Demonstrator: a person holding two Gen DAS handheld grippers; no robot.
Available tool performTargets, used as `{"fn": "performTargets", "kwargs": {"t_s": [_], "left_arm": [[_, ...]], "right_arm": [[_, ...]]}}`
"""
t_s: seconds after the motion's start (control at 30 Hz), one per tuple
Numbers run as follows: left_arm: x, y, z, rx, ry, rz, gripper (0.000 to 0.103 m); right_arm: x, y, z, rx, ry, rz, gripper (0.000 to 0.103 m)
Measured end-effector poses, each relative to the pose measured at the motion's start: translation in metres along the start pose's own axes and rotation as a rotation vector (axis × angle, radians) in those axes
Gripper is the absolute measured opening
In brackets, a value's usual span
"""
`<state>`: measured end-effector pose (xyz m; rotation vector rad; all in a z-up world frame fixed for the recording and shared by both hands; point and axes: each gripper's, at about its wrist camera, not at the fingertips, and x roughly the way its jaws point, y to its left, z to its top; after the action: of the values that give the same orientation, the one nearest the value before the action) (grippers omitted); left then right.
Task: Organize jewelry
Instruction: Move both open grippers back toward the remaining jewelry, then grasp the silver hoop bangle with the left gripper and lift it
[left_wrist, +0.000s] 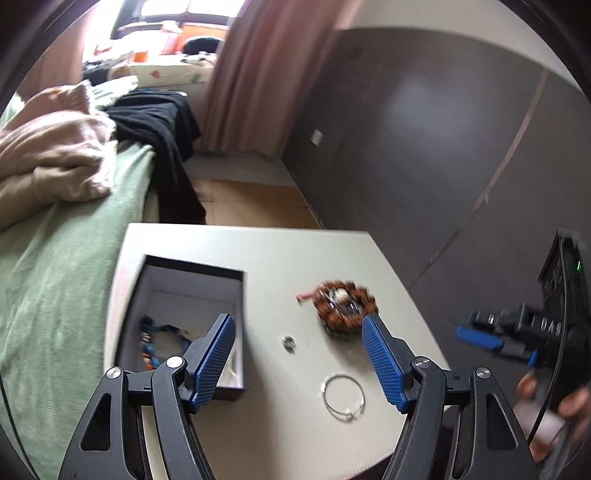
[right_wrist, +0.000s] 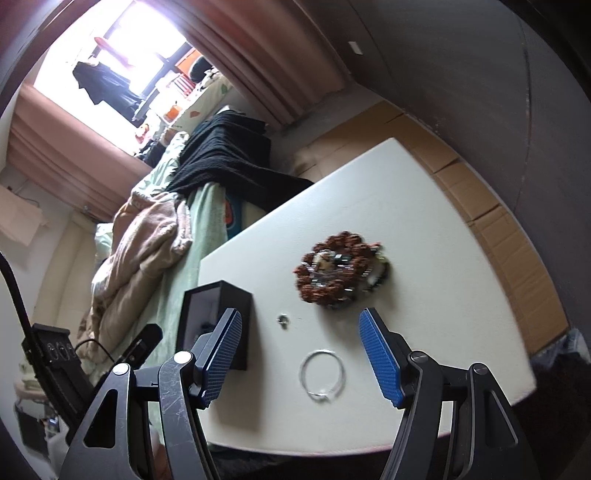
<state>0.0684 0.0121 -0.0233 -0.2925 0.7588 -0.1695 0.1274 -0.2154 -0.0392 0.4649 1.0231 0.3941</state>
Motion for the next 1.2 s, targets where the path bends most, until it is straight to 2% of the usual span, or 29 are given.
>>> {"fn": "performTargets", "kwargs": {"t_s": [0.13, 0.37, 0.43, 0.57, 0.67, 0.73, 0.8, 1.03, 1.2], "left_arm": [[0.013, -0.019, -0.012, 0.074, 0.047, 0.01, 0.072], [0.037, -0.043, -0.034, 0.16, 0.125, 0.036, 0.073], [0.049, -0.048, -0.041, 0.181, 0.17, 0.045, 0.073], [0.072, -0.056, -0.055, 0.216, 0.251, 0.055, 0.073], [0.084, -0.057, -0.063, 0.222, 0.297, 0.07, 0.074], [0.091, -0.06, -0.068, 0.231, 0.321, 0.076, 0.074], [0.095, -0.063, -0.073, 0.255, 0.33, 0.089, 0.074], [0.102, -0.073, -0.08, 0.304, 0.314, 0.15, 0.074], [0.104, -0.074, -0.081, 0.306, 0.303, 0.154, 0.073]], "right_arm": [[-0.014, -0.018, 0.001, -0.013, -0.005, -0.074, 0.067], [-0.028, -0.043, -0.002, -0.038, 0.005, -0.14, 0.068], [-0.031, -0.048, -0.003, -0.038, 0.006, -0.161, 0.078], [-0.035, -0.055, -0.004, -0.044, 0.009, -0.174, 0.08], [-0.029, -0.061, -0.005, -0.025, 0.06, -0.133, 0.084], [-0.024, -0.065, -0.006, -0.002, 0.088, -0.136, 0.084], [-0.022, -0.066, -0.007, -0.008, 0.1, -0.16, 0.084], [-0.027, -0.064, -0.008, -0.041, 0.11, -0.153, 0.084], [-0.028, -0.07, -0.007, -0.021, 0.111, -0.152, 0.084]]}}
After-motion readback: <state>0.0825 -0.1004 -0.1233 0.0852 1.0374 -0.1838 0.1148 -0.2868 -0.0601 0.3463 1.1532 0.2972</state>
